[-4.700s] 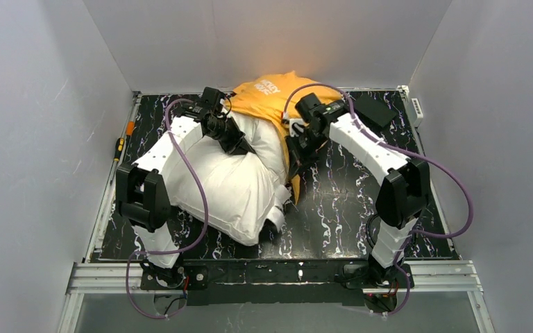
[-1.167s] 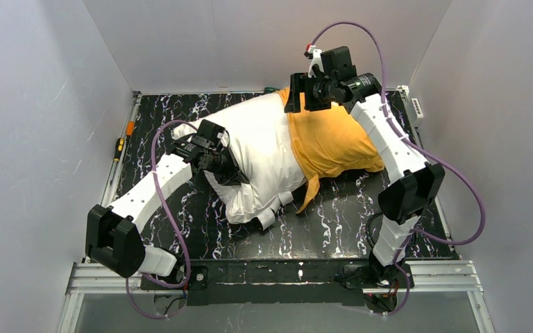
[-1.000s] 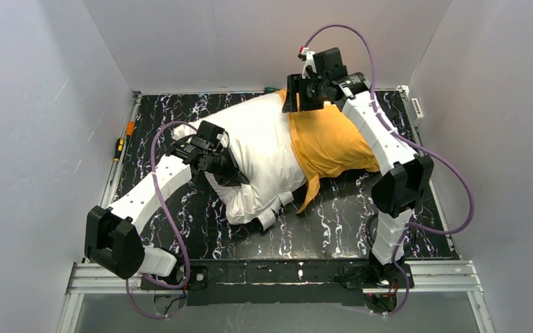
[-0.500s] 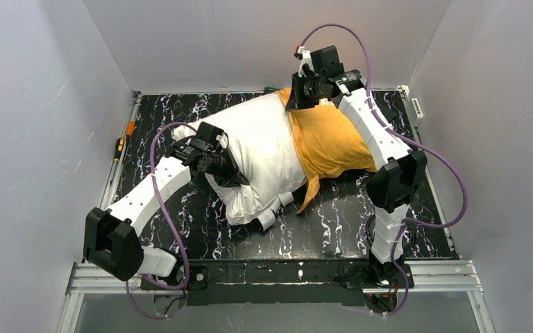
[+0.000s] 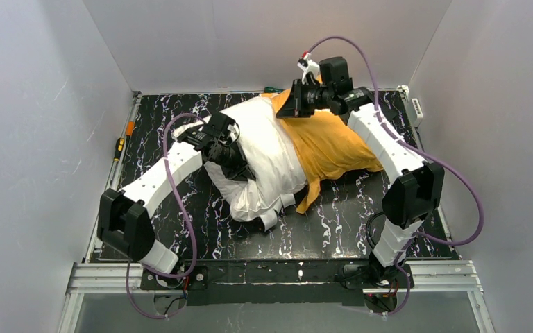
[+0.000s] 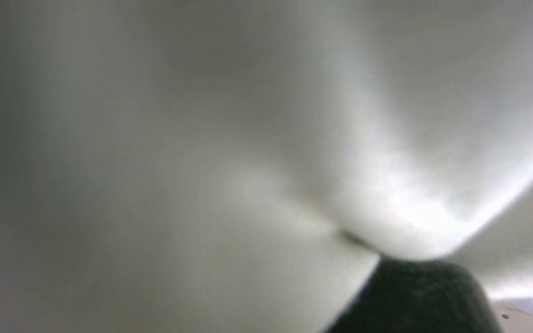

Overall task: Put the pillow into the pillowcase
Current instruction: Stuff the pillow into the pillowcase.

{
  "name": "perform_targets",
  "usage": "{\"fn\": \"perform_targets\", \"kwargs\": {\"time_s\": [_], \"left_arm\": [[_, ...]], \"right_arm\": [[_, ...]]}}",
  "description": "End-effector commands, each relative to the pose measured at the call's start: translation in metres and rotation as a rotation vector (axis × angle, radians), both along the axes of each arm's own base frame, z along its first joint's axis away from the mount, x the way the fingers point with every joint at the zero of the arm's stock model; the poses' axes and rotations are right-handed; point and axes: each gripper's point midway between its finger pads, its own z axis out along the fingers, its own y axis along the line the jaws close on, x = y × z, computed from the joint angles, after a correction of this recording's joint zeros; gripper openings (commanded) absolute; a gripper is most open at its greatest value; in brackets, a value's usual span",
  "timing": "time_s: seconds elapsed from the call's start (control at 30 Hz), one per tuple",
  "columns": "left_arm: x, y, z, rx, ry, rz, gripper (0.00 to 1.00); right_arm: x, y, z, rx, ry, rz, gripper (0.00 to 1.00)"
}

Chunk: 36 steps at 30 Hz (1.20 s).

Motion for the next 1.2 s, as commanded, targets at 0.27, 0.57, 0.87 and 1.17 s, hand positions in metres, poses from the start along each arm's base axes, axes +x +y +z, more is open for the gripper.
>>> {"fn": "perform_targets", "kwargs": {"time_s": [0.27,0.57,0.87,1.17], "left_arm": [[0.073,-0.086,0.081,-0.227,-0.228,-0.121,0.00],[0.028,-0.045,0.058,-0.118,-0.190,-0.148,0.00],[-0.019,0.005,0.084,-0.172,-0.267,-0.131,0.73],[-0.019,0.102,0.066,0.010,-0.211,0.071,0.98]], "right_arm": [[-0.128,0.088,0.094,0.723,-0.662,0.669,0.01],[-0.137,0.066,0.047,0.400,0.219,0.460,0.01],[-0.130,0.048,0.035,0.328,0.413,0.361,0.01],[-0.028,0.047,0.026,0.025,-0.160,0.161,0.75]]}}
